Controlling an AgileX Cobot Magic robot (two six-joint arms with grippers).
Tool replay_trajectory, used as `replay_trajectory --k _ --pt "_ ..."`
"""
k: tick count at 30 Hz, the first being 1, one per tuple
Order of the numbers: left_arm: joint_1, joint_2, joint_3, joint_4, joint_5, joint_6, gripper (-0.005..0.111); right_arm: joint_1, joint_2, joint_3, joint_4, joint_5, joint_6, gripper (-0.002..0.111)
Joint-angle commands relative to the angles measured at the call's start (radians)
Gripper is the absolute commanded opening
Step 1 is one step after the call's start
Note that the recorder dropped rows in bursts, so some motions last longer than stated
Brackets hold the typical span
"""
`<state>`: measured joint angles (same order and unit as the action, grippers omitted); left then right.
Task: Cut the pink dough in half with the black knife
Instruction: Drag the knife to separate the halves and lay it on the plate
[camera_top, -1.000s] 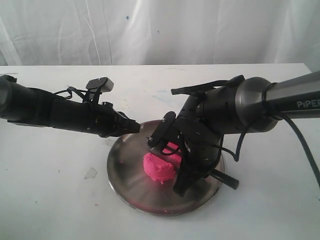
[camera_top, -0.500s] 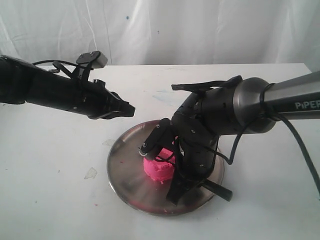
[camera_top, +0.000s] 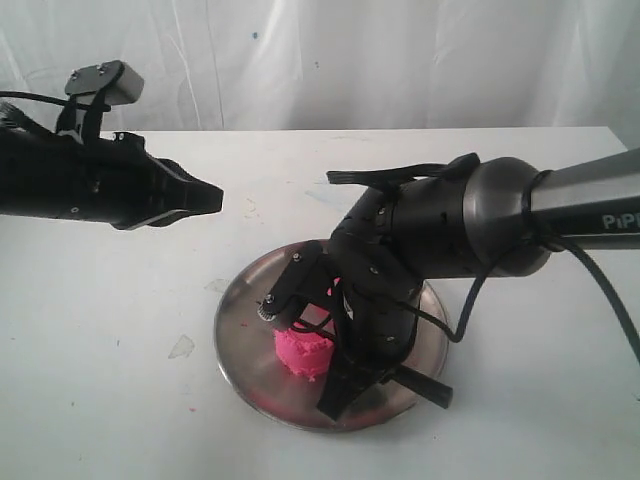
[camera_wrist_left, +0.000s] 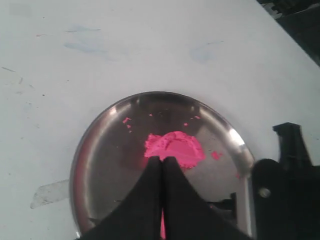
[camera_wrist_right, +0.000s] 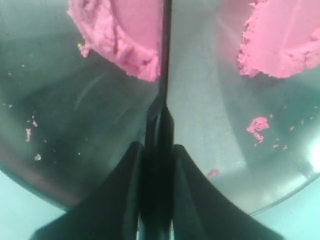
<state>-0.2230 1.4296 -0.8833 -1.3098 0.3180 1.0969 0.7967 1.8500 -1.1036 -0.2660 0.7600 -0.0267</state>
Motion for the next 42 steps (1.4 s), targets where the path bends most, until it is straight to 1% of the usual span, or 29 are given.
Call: replay_trajectory --k 1,8,13,18,21,25,30,33,39,41,42 --pt "0.001 -0.109 0.063 -0.026 0.071 -0.026 0.0 0.0 -0.013 -0.015 0.006 -0.061 0.035 0.0" --pt "0.001 -0.286 0.199 -0.034 0.035 -0.026 0.0 -0.009 -0.013 -0.04 0.027 -0.07 0.038 0.0" --pt "0.001 -0.434 0.287 -0.05 0.044 -0.028 0.0 -0.075 -0.011 -0.04 0.105 -0.081 0.01 0.0" --pt "0.001 -0.552 0.329 -0.054 0.056 -0.029 0.0 -0.141 -0.011 -0.04 0.372 -0.049 -0.217 0.0" --pt "0.001 -0.6 0.334 -0.057 0.056 -0.031 0.0 -0.167 -0.011 -0.04 0.437 -0.025 -0.275 0.0" --pt "0.001 -0.627 0.334 -0.057 0.056 -0.049 0.0 -0.192 -0.011 -0.04 0.499 -0.011 -0.337 0.0" --pt "0.001 -0.627 0.334 -0.057 0.11 -0.049 0.0 -0.216 -0.002 -0.04 0.501 0.016 -0.339 0.0" --pt "0.001 -0.627 0.334 -0.057 0.132 -0.051 0.0 -0.218 0.01 -0.04 0.501 0.021 -0.352 0.0" --pt "0.001 -0.627 0.334 -0.057 0.132 -0.051 0.0 -0.218 0.041 -0.04 0.53 0.021 -0.378 0.0" --pt "0.001 -0.627 0.334 -0.057 0.132 -0.056 0.0 -0.218 0.056 -0.04 0.531 0.021 -0.378 0.003" --pt "0.001 -0.627 0.334 -0.057 0.132 -0.058 0.0 -0.218 0.061 -0.04 0.531 0.021 -0.378 0.006"
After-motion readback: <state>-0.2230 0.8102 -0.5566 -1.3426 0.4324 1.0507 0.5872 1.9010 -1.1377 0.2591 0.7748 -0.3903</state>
